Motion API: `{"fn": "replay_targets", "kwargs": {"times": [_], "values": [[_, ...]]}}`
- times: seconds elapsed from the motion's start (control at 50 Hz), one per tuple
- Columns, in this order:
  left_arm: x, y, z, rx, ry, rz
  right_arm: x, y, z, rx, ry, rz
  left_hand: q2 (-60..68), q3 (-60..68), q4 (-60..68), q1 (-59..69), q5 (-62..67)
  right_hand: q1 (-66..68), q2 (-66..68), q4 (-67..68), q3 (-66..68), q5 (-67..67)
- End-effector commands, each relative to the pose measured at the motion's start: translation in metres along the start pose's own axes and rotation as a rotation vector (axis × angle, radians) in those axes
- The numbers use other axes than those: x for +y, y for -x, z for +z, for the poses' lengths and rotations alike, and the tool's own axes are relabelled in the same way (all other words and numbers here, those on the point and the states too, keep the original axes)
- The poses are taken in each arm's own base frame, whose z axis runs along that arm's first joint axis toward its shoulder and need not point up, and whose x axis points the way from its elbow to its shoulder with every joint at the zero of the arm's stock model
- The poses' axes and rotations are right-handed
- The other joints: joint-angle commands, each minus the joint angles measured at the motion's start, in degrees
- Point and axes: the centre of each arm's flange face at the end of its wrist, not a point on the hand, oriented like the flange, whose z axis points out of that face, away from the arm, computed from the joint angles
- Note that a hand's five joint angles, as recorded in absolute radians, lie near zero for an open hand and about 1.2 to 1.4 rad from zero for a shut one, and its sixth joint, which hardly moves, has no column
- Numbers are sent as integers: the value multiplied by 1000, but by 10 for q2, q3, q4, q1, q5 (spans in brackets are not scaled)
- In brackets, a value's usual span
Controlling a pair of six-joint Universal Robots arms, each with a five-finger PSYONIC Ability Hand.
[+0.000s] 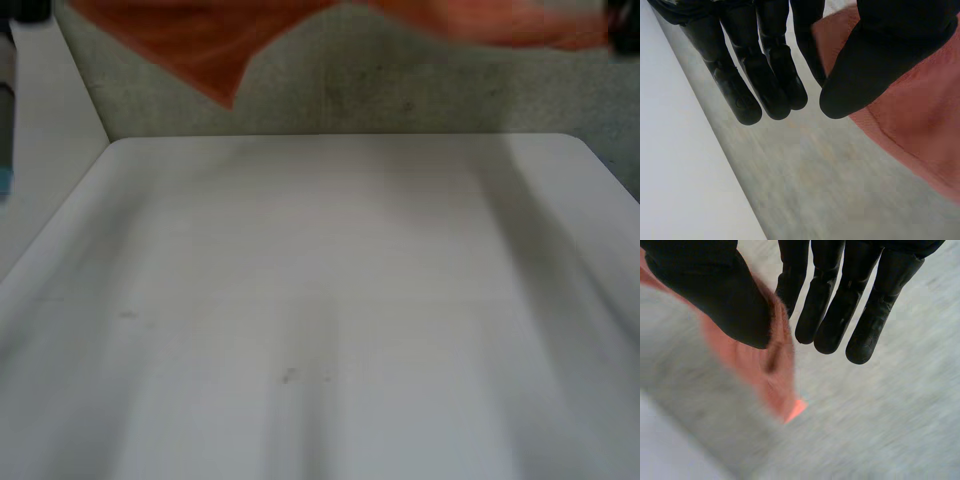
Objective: Fold the laundry
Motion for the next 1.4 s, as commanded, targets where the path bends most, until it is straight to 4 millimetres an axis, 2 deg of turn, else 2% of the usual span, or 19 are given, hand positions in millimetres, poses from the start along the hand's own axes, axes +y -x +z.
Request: {"fn": "replay_targets", "kwargs": {"times": [0.02,0.08,0.14,0.16,0.18,0.28,0.32,0.38,0.42,0.46,0.5,0.6,0.66,0.74,0.88,0.96,1.04,1.2,1.4], "values": [[84,-12,-46,63,184,-102,96,42,-20,-152,271,57,112,115,115,155,141,240,124,117,121,131],[123,-25,-70,125,264,-122,138,58,-25,-190,385,57,112,115,115,155,141,240,124,117,121,131],[131,-28,-76,139,284,-126,170,67,-33,-216,472,51,112,115,115,155,141,240,124,117,121,131],[155,-37,-98,177,359,-138,175,67,-34,-214,488,48,112,115,115,155,141,240,124,117,121,131],[162,-38,-105,183,387,-141,178,67,-35,-211,500,47,112,115,115,155,141,240,124,117,121,131],[176,-40,-134,195,492,-135,184,67,-46,-208,561,39,112,115,115,155,141,240,124,117,121,131],[178,-31,-146,182,548,-112,174,65,-53,-224,587,18,112,115,115,155,141,240,124,117,121,131],[172,-19,-149,161,569,-84,159,63,-65,-257,622,-23,112,115,115,155,141,240,124,117,121,131],[154,2,-155,131,614,-27,149,61,-72,-281,649,-52,112,115,115,155,141,240,124,117,121,131],[150,5,-158,129,631,-15,143,56,-80,-299,682,-80,112,115,115,155,141,240,124,117,121,131],[131,14,-168,130,705,15,138,50,-88,-314,719,-108,112,115,115,155,141,240,124,117,121,131],[95,21,-192,167,866,26,123,26,-128,-412,869,-264,112,115,115,155,141,240,124,117,121,131],[87,21,-198,199,896,25,122,19,-144,-476,924,-331,112,115,115,155,141,240,124,117,121,131],[80,17,-203,259,893,35,124,18,-144,-480,914,-354,112,115,115,155,141,240,124,117,121,131],[91,16,-188,260,829,52,138,19,-131,-446,878,-352,112,115,115,155,141,240,124,117,121,131],[111,-3,-171,308,749,61,157,19,-103,-333,806,-283,112,115,115,155,141,240,124,117,121,131],[134,-27,-144,328,660,67,174,33,-74,-288,738,-194,112,115,115,155,141,240,124,117,121,131],[174,-52,-104,248,609,75,203,40,-34,-172,694,-222,112,115,115,155,141,240,124,117,121,131],[217,-64,-76,180,578,109,235,45,3,-53,620,-284,112,115,115,155,141,240,124,117,121,131]]}}
